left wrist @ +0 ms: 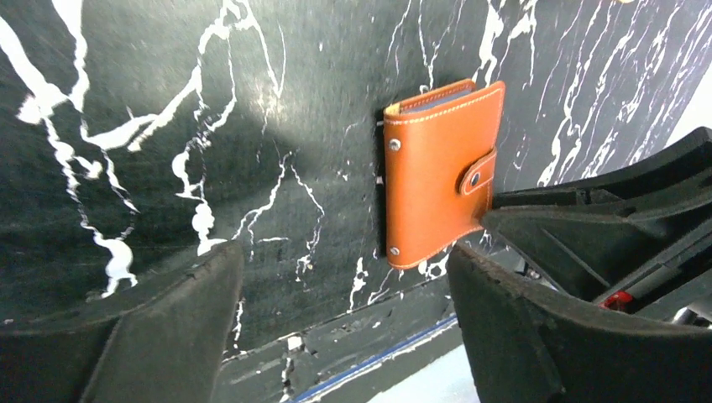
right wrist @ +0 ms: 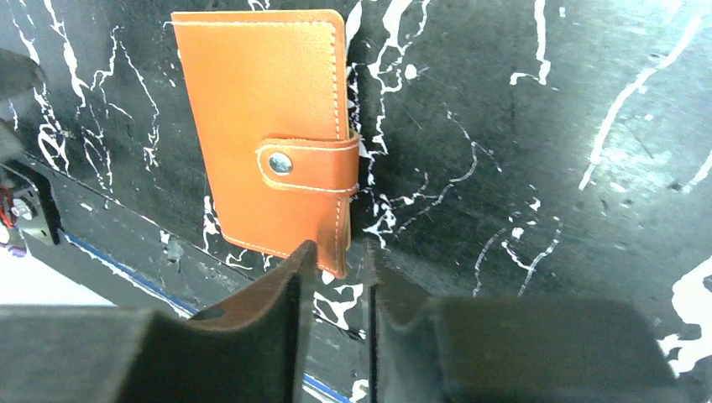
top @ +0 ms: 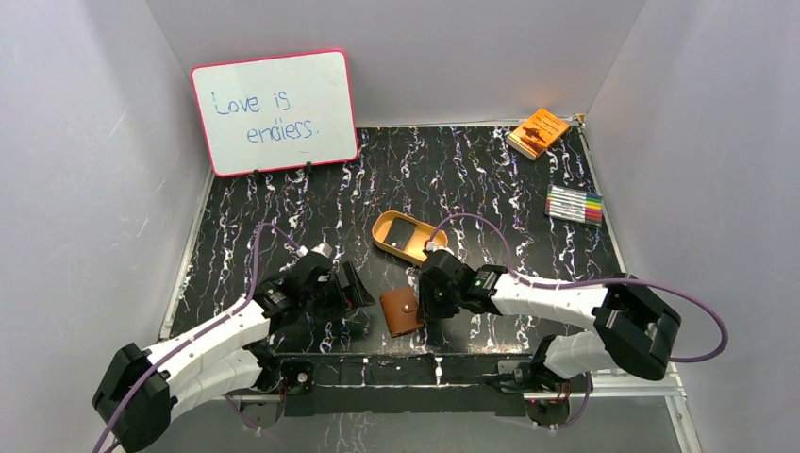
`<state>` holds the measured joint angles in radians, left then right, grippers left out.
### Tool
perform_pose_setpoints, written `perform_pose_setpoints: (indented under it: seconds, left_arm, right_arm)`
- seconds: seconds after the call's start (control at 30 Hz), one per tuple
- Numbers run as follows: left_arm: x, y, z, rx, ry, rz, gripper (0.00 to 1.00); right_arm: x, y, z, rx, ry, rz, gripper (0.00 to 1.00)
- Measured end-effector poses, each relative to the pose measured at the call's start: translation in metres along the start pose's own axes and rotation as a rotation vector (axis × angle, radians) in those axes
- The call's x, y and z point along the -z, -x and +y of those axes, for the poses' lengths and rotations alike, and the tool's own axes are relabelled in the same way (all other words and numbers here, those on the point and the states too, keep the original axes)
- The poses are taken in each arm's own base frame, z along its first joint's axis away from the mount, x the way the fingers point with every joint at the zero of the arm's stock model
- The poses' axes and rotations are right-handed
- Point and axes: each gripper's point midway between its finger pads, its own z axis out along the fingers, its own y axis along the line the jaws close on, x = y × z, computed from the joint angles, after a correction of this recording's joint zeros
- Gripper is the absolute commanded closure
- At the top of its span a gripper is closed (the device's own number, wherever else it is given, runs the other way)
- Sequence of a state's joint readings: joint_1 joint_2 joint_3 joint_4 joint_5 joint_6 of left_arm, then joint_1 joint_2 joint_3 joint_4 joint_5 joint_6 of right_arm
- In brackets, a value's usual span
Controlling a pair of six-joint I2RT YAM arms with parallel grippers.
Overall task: Put the credit cards into the card holder
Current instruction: Move the card holder to the center of the board, then open the card holder at the center of the board.
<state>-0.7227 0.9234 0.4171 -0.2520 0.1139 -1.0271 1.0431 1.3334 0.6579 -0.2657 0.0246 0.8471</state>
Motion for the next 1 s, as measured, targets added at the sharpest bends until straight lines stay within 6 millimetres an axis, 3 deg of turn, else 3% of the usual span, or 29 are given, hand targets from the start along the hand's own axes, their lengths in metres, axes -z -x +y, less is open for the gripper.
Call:
perform_pose_setpoints:
  seconds: [0.2,0.33,0.57,0.67,0.77,0.93,1.0]
  left_arm:
    - [0.015,0.030,-0.007,-0.028,0.013,-0.152,0.07]
    - [0.029,0.049,-0.009,-0.055,0.047,-0.237,0.07]
    - [0.044,0.067,-0.019,-0.117,0.019,-0.325,0.09]
    - [0.043,0.061,-0.039,-0.151,-0.075,-0.288,0.12]
    - [0.030,0.047,-0.052,-0.174,-0.127,-0.193,0.14]
    - [0.003,0.013,-0.053,-0.177,-0.137,-0.056,0.18]
    - [-0.004,0.001,-0.053,-0.166,-0.141,-0.024,0.19]
  right_arm:
    - [0.020,0.010,-0.004,0.066,-0.013,-0.058,0.18]
    - [0.042,0.027,0.001,0.135,-0.014,-0.131,0.02]
    - [0.074,0.072,0.009,0.215,-0.076,-0.295,0.02]
    - [0.083,0.078,0.010,0.228,-0.065,-0.343,0.01]
    - [0.090,0.082,0.018,0.245,-0.020,-0.370,0.03]
    - [0.074,0.074,0.018,0.275,-0.043,-0.323,0.10]
    - [0.059,0.059,0.017,0.316,-0.083,-0.272,0.14]
